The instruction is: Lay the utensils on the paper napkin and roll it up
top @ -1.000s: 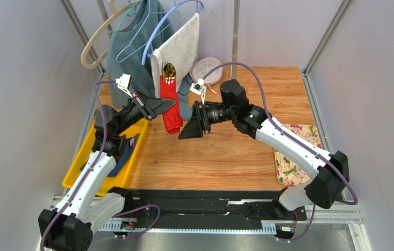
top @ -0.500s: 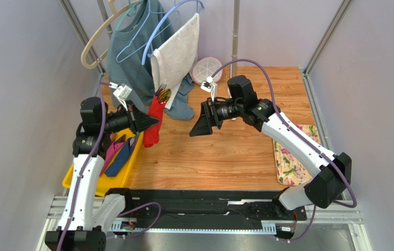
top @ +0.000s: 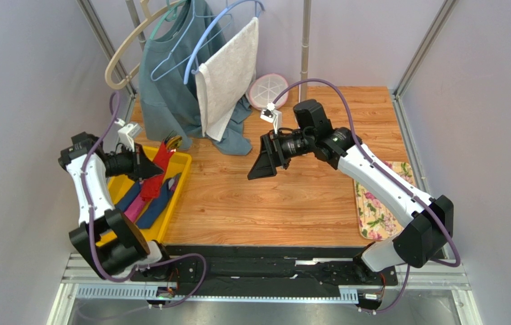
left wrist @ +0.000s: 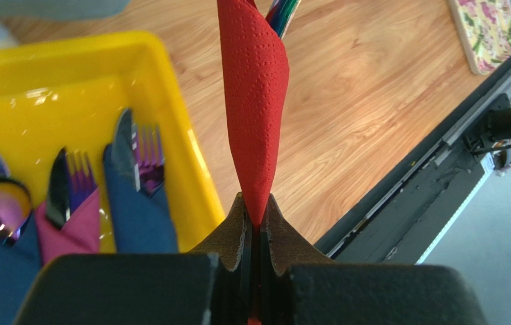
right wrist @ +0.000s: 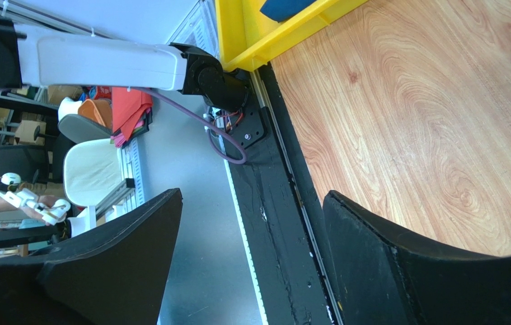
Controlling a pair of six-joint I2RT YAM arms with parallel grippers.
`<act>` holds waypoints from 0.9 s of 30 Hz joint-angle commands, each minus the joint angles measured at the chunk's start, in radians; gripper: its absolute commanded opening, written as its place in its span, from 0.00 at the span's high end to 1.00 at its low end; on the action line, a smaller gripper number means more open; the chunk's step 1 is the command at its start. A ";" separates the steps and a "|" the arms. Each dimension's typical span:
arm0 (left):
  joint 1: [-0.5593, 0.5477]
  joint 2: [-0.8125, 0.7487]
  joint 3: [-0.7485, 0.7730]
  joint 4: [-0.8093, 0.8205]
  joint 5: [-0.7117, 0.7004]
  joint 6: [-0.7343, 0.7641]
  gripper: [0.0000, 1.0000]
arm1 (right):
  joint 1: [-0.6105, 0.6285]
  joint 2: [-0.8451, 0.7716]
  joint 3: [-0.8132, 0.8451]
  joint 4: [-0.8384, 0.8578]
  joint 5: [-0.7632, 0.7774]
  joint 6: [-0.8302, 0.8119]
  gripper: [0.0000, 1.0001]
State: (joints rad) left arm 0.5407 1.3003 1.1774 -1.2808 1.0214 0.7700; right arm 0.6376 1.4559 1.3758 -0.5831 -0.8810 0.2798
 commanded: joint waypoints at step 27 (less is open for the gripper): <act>0.171 0.412 -0.055 0.106 -0.231 0.055 1.00 | -0.061 0.073 -0.024 0.009 -0.061 -0.011 0.20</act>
State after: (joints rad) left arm 0.6949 1.6989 1.1172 -1.2198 0.7872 0.8345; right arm 0.5892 1.5211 1.3560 -0.5873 -0.9058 0.2794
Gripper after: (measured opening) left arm 0.030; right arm 0.800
